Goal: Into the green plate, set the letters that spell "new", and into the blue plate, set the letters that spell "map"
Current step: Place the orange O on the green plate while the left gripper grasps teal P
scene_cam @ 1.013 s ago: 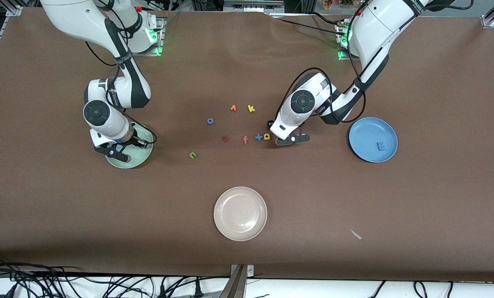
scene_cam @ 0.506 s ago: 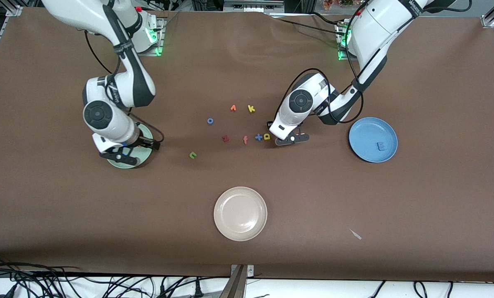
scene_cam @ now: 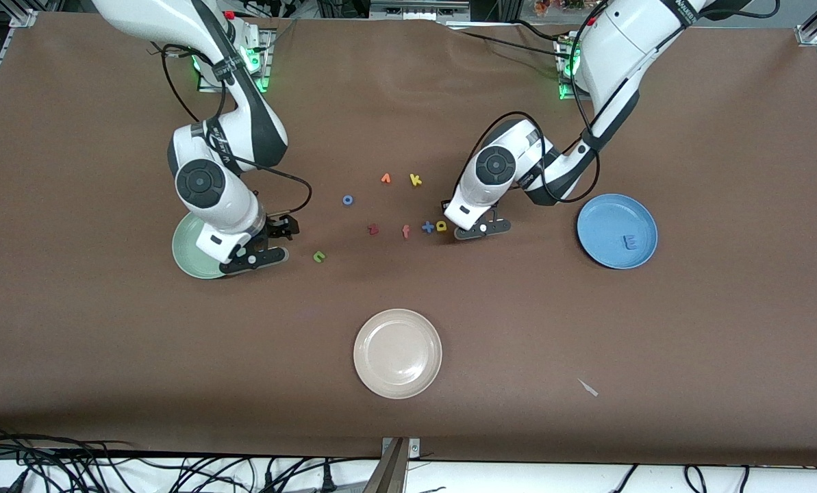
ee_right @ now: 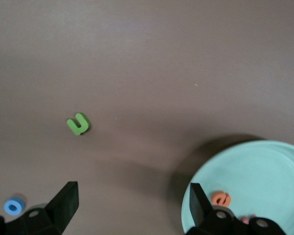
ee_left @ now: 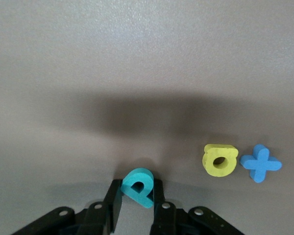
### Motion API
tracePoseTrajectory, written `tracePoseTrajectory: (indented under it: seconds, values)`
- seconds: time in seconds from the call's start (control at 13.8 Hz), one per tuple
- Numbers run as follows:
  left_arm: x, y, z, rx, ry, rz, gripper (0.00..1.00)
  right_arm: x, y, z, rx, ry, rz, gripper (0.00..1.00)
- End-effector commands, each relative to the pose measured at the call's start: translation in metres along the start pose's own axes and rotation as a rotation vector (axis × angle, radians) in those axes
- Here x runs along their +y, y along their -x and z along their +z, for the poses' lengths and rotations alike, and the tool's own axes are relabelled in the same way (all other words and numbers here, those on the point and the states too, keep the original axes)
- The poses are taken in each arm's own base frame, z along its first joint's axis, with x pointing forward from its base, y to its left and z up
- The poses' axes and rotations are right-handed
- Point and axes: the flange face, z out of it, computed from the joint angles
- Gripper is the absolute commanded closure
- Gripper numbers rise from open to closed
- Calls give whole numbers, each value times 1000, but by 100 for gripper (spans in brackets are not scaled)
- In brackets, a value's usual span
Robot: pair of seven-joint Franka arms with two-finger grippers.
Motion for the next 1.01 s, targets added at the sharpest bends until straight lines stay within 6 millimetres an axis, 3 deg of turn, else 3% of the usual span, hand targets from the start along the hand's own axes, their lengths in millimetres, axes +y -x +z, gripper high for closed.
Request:
tracePoseTrajectory:
  seconds: [0.0, 0.14, 0.36, 0.51, 0.65, 0.87, 0.94]
  values:
    - [3, 0, -1, 19, -12, -6, 85, -10, -18, 6, 1, 0, -96, 0]
    - [-1, -11, -20, 22, -38, -13, 85, -40, -19, 15, -8, 14, -152, 0]
    - [-26, -44, -71, -38, -143, 3, 85, -47, -30, 27, -18, 21, -169, 0]
    - [-62, -66, -99, -66, -175, 38, 85, -65, -27, 50, -41, 26, -193, 0]
    - [-109, -88, -120, -122, -192, 99, 85, -75, -32, 55, 2, 64, -244, 5]
    - [-187, -123, -128, -197, -191, 197, 85, -81, -32, 68, 2, 92, -278, 31]
    - [-211, -132, -125, -215, -176, 227, 85, -83, -33, 74, 8, 97, -287, 34]
